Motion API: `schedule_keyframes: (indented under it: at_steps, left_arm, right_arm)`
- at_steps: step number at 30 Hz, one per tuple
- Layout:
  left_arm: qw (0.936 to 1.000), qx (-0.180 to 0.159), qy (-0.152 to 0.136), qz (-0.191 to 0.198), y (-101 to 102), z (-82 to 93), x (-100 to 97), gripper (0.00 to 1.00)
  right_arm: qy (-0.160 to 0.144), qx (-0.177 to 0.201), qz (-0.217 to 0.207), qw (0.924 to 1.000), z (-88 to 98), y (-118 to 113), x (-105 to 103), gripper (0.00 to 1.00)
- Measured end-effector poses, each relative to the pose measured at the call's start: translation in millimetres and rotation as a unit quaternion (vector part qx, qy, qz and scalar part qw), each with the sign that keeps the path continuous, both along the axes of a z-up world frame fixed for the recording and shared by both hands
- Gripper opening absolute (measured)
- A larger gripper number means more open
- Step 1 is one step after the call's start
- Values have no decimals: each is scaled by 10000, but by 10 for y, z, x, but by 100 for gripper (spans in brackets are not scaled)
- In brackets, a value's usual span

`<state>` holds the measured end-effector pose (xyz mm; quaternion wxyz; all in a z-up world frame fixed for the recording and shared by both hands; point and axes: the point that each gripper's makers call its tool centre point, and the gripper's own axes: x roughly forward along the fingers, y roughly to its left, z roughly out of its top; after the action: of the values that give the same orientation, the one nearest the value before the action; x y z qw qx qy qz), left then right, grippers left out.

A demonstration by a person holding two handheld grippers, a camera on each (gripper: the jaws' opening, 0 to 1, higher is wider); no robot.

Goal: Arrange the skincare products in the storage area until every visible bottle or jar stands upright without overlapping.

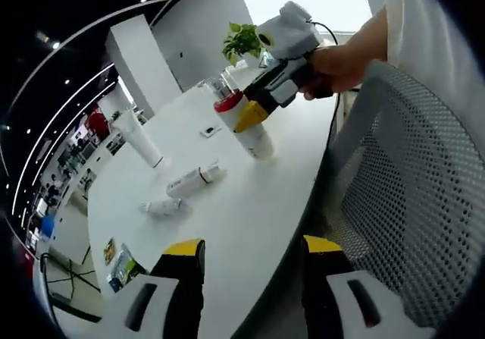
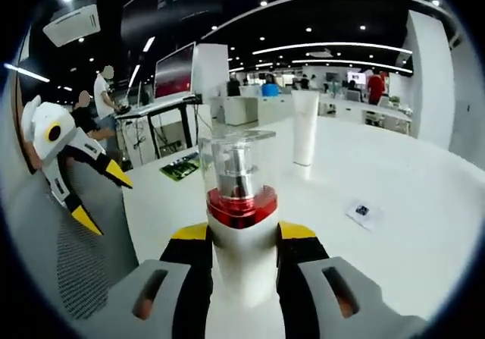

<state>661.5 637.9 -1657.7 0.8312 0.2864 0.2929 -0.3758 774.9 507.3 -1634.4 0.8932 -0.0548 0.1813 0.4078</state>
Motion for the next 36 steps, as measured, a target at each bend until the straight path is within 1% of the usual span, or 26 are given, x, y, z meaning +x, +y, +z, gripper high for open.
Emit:
schedule_keyframes:
  at_steps: [1, 4, 7, 10, 14, 15, 16, 18, 21, 24, 27, 29, 31, 33, 35, 36]
  left_arm:
    - [10000, 10, -8, 4, 5, 0, 2, 52]
    - [10000, 0, -39, 6, 8, 7, 12, 53]
    - [10000, 20, -24, 52, 23, -2, 18, 53]
    - [10000, -2, 2, 79, 27, -9, 22, 53]
    - [9999, 53, 26, 125, 52, -24, 32, 52]
    - [9998, 84, -29, 154, 68, -12, 48, 52]
    - [9996, 105, -159, 185, 84, 20, 78, 52]
    - [9995, 84, -246, 195, 86, 50, 92, 51]
    - [9996, 123, -203, 180, 89, 28, 78, 51]
    - [9996, 127, -203, 158, 82, 34, 74, 51]
    - [9994, 165, -312, 19, 70, 65, 65, 45]
    - [9995, 203, -247, 0, 71, 36, 50, 45]
    - [9996, 182, -218, 34, 72, 35, 57, 45]
    - [9998, 103, -149, 126, 89, 27, 62, 45]
    - [9996, 135, -171, 178, 109, 24, 69, 45]
    - [9996, 139, -166, 189, 112, 19, 69, 45]
  right_arm:
    - [-64, 68, -3, 10000, 19, 3, 3, 28]
    - [-111, 101, -48, 9999, 19, -18, 16, 29]
    - [-232, 96, -69, 9997, 13, -41, 23, 29]
    - [-299, 201, -114, 9993, 4, -71, 17, 29]
    - [-434, 266, -142, 9986, 6, -93, -21, 30]
    - [-452, 260, -122, 9986, 5, -93, -25, 30]
    - [-466, 269, -136, 9985, 12, -99, -17, 30]
    - [-389, 315, -212, 9985, 16, -131, 10, 30]
    - [-413, 284, -208, 9985, 16, -112, 9, 30]
    - [-305, 310, -287, 9986, 22, -116, 28, 31]
    - [-233, 216, -483, 9983, 13, -150, 78, 38]
    - [-140, 322, -594, 9976, 20, -164, 95, 42]
    - [-131, 333, -645, 9973, 25, -175, 96, 44]
    - [18, 427, -751, 9963, 35, -195, 71, 48]
    - [24, 499, -842, 9952, 63, -220, 14, 53]
    - [74, 591, -909, 9941, 75, -240, -33, 53]
